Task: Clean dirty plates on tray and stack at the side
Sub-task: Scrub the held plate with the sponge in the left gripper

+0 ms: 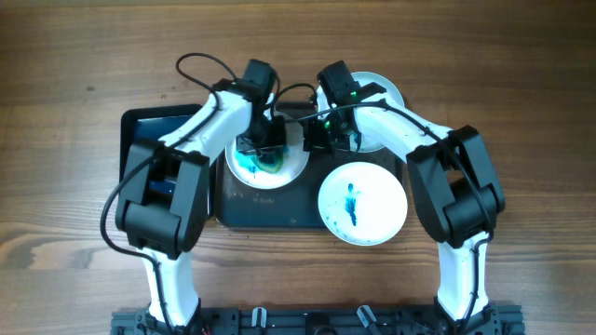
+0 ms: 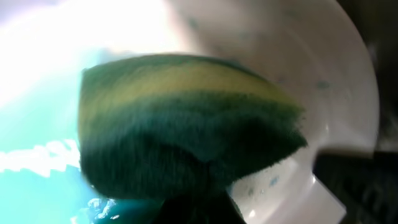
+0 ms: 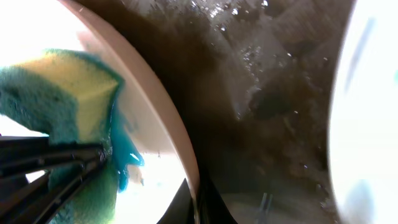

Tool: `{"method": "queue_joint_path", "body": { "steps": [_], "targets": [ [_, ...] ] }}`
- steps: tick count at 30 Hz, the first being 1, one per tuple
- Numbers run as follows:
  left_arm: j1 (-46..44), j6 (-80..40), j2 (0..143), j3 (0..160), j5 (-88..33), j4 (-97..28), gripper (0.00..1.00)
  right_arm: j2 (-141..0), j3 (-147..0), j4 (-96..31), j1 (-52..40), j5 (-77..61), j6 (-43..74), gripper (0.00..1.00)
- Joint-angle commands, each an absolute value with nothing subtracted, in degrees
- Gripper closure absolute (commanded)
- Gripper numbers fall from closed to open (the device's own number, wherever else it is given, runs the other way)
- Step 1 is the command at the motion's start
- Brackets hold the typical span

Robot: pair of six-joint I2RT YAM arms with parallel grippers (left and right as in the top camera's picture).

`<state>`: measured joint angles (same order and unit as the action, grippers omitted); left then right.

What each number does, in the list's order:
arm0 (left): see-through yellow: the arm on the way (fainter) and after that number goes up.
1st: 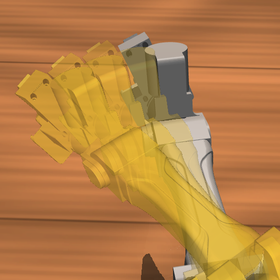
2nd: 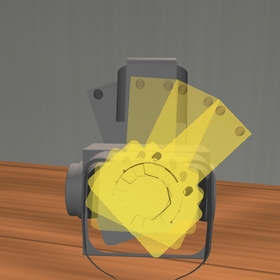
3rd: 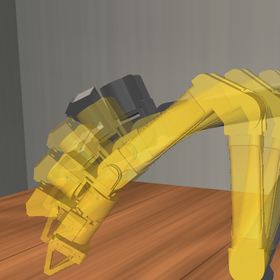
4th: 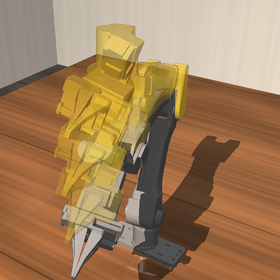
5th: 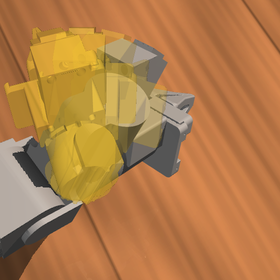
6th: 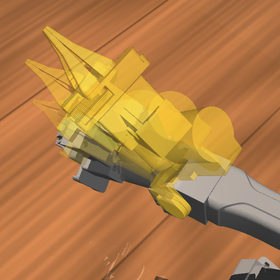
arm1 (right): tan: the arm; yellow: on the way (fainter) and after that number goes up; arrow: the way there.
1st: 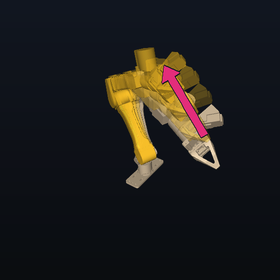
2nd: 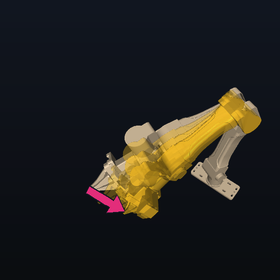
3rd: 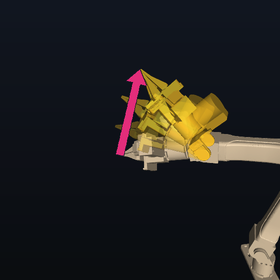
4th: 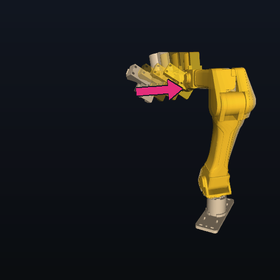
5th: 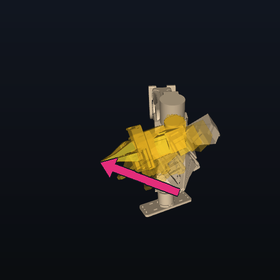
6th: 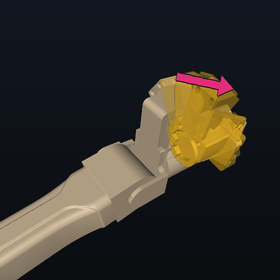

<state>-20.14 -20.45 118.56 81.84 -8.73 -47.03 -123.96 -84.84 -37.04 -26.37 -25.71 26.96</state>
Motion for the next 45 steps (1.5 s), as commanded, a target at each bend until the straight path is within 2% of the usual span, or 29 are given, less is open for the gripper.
{"method": "queue_joint_path", "body": {
  "steps": [1, 4, 10, 12, 16, 19, 22, 26, 30, 33, 36, 40, 43, 45],
  "targets": [
    [-20.8, -38.0, 121.1, 82.6, 20.0, -49.1, 0.96, -126.4, -84.8, -36.8, -27.4, -27.0, 27.0, 0.96],
    [-20.8, -42.4, 121.1, 82.5, 22.4, -52.9, 0.96, -126.4, -84.8, -36.8, -27.4, -26.9, 27.0, 0.95],
    [-22.5, -41.9, 121.1, 82.5, 10.4, -60.3, 0.96, -126.4, -84.8, -36.6, -27.4, -26.9, 27.0, 0.96],
    [-24.1, -32.4, 121.1, 82.5, -1.8, -59.0, 0.96, -126.4, -84.8, -36.5, -27.4, -26.9, 27.0, 0.96],
    [-25.8, -20.2, 121.1, 82.5, -18.2, -56.1, 0.96, -126.4, -84.8, -36.4, -27.4, -26.9, 27.0, 0.96],
    [-26.3, -15.1, 121.1, 82.5, -22.4, -52.6, 0.96, -126.4, -84.8, -36.4, -27.4, -26.9, 27.0, 0.96],
    [-25.3, -16.7, 121.1, 82.5, -14.0, -48.3, 0.96, -126.4, -84.8, -36.4, -27.4, -26.9, 27.0, 0.96],
    [-24.3, -34.0, 120.9, 82.7, 10.3, -46.0, 0.96, -126.4, -84.8, -36.4, -27.4, -26.9, 27.0, 0.96],
    [-24.2, -44.0, 120.7, 82.7, 24.7, -46.0, 0.96, -126.4, -84.8, -36.4, -27.4, -26.9, 26.9, 0.96],
    [-24.2, -45.9, 120.7, 82.7, 29.8, -47.3, 0.96, -126.4, -84.8, -36.4, -27.4, -26.9, 26.8, 0.96],
    [-24.1, -45.9, 120.7, 82.7, 30.0, -50.1, 0.96, -126.4, -84.8, -36.4, -27.4, -26.7, 26.7, 0.96],
    [-24.2, -40.6, 120.7, 82.7, 15.1, -53.2, 0.96, -126.4, -84.8, -36.4, -27.4, -26.7, 26.8, 0.96],
    [-24.1, -24.6, 120.7, 82.7, -12.6, -51.0, 0.96, -126.4, -84.8, -36.4, -27.4, -26.7, 26.8, 0.96],
    [-24.2, -17.5, 120.7, 82.7, -25.7, -48.9, 0.96, -126.4, -84.8, -36.4, -27.4, -26.7, 27.0, 0.96]
  ]
}}
